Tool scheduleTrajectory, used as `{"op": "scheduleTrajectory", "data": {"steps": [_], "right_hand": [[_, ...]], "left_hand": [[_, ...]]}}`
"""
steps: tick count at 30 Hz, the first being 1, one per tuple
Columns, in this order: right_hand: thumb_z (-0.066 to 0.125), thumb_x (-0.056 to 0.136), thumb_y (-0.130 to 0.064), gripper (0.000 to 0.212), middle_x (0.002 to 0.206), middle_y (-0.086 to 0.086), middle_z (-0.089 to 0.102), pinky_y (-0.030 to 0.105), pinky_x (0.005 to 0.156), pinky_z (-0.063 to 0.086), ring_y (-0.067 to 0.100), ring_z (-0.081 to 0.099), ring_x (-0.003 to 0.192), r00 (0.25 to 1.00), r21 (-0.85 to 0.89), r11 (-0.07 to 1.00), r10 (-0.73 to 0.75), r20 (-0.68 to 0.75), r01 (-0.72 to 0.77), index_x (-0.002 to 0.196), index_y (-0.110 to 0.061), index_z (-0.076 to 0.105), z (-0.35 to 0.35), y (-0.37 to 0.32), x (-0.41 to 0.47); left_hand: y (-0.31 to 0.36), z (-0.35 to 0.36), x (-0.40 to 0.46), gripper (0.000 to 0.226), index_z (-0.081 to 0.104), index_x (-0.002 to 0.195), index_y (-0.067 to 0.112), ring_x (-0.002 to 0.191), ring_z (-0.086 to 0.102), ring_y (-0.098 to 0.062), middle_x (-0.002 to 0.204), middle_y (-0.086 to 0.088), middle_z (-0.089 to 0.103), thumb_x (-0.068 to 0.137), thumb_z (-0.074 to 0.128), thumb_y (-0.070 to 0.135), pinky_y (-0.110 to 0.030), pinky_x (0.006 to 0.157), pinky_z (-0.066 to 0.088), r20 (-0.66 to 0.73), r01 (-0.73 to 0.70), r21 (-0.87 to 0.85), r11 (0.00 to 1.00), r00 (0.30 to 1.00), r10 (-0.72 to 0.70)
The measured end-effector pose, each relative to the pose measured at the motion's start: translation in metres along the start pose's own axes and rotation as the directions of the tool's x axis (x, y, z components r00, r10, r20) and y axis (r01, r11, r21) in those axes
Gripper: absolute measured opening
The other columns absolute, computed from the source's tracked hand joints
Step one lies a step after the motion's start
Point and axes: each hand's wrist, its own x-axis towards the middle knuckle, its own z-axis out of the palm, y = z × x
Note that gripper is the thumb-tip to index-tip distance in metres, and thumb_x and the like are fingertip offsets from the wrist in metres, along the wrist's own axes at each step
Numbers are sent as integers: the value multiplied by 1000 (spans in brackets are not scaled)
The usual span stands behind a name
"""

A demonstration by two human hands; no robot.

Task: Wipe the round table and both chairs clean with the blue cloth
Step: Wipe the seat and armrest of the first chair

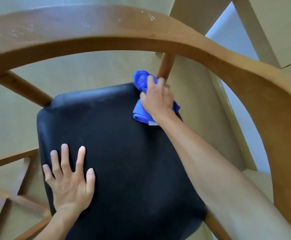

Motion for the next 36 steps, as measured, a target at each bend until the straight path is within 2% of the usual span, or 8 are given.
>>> {"op": "scheduleTrajectory", "data": {"steps": [8, 13, 16, 19, 24, 26, 31, 36], "right_hand": [[55, 85, -25, 48, 104, 16, 49, 40, 70, 46, 41, 54, 92, 908, 226, 892, 414, -64, -391, 132, -21, 46, 9, 64, -116], [70, 72, -20, 58, 100, 10, 53, 36, 56, 50, 30, 56, 77, 992, 138, 983, -125, 15, 121, 128, -16, 56, 28, -8, -225], [66, 67, -18, 56, 96, 10, 58, 35, 56, 50, 28, 54, 66, 649, 151, 661, -751, 125, 735, 122, -19, 54, 26, 14, -277], [63, 70, -7, 51, 90, 12, 63, 37, 58, 48, 28, 53, 65, 309, 154, 344, -927, 213, 926, 117, -24, 54, 13, 48, -254], [67, 80, -12, 53, 112, 20, 51, 43, 73, 49, 39, 52, 93, 920, 104, 919, -387, 60, 380, 131, -18, 55, 10, 27, -155], [58, 87, -21, 51, 118, 16, 44, 35, 75, 41, 36, 48, 101, 995, 169, 982, -88, 37, 81, 136, -23, 45, 19, -4, -134], [59, 81, -18, 53, 110, 19, 50, 37, 67, 42, 36, 50, 88, 959, 139, 950, -282, -4, 279, 133, -14, 51, 27, -62, -180], [72, 61, -12, 52, 87, 14, 62, 38, 52, 49, 30, 52, 62, 522, 143, 530, -848, 94, 835, 113, -14, 69, 22, -50, -262]], "left_hand": [[-3, 3, -2, 68, 24, 150, 26, 147, 4, -38, 161, -13, 7, 85, 33, 44, -61, 115, 5, 20, -19, 12, 1000, 1000, 19], [-3, -1, -1, 66, 25, 150, 27, 147, 6, -39, 160, -14, 10, 87, 34, 44, -61, 115, 4, 65, -21, 10, 1000, 998, 20], [-3, -9, -1, 62, 31, 149, 28, 146, 11, -39, 159, -14, 17, 89, 37, 42, -60, 115, 7, 86, -15, -20, 1000, 996, 17], [-4, -15, -2, 60, 27, 149, 32, 148, 6, -35, 161, -10, 13, 91, 35, 44, -58, 116, 4, 148, -2, -70, 998, 989, 12], [-12, -31, 5, 51, 37, 145, 35, 148, 0, -20, 161, 5, 13, 94, 36, 35, -44, 118, -6, 183, 87, -380, 921, 983, -17], [-21, -39, 7, 46, 45, 142, 28, 148, 6, -16, 159, 6, 19, 96, 35, 30, -41, 120, 1, 181, 108, -483, 869, 983, -21], [-30, -56, -41, 42, 51, 137, 7, 147, 19, -18, 156, -3, 29, 96, 44, 1, -13, 116, 5, 135, 140, -543, 828, 988, -78], [-31, -63, -98, 55, 52, 135, 5, 142, 30, -17, 151, 6, 32, 84, 42, -16, -5, 110, 15, 218, 340, -568, 750, 940, -261]]}}
